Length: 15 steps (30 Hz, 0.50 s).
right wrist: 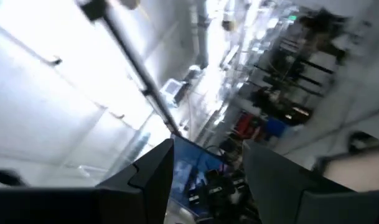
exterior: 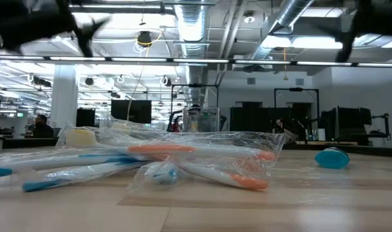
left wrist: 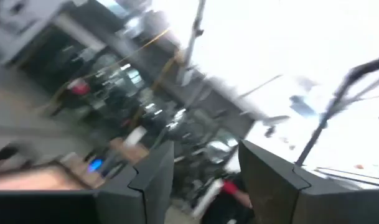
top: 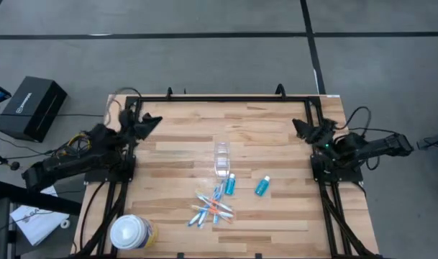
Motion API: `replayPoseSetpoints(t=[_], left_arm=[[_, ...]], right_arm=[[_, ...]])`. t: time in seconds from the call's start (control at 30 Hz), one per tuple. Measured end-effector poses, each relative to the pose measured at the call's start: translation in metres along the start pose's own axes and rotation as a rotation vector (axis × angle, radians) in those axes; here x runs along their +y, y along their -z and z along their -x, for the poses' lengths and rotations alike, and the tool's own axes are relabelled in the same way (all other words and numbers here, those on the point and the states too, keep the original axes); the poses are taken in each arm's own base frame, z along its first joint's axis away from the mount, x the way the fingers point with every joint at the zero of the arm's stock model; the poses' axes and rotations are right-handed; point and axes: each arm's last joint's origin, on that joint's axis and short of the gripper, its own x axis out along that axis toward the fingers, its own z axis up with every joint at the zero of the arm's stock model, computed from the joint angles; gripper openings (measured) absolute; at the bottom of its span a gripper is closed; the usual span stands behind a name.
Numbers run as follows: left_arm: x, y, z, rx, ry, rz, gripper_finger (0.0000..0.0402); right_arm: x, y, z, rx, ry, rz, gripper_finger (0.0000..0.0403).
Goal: Pick & Place toothbrushing station
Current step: Put the right mouthwash into the middle section of the transparent organizer
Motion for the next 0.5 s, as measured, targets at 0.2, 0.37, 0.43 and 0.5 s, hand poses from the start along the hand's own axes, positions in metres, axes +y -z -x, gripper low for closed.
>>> replayPoseSetpoints(t=[0.2,0.37,0.43,0.5], left_arm=[[-0.057,-0.047,-0.081,0.015,0.157,-0.216,0.0152],[-0.077,-0.053,-0.158,0.374,0.103,-0.359,0.0153],[-0.073,-0.047,-0.178,0.554,0.033,-0.417,0.0153],[-0.067,-0.042,-0.191,0.692,-0.020,-0.454,0.0151]], right_arm=[[0.055,-0.009,-0.043,0.074,0.029,0.310,0.0182],[0.101,-0.022,-0.081,0.207,0.172,0.628,0.0182],[0.119,-0.030,-0.093,0.250,0.212,0.718,0.0182],[0.131,-0.037,-0.102,0.312,0.264,0.799,0.0182]])
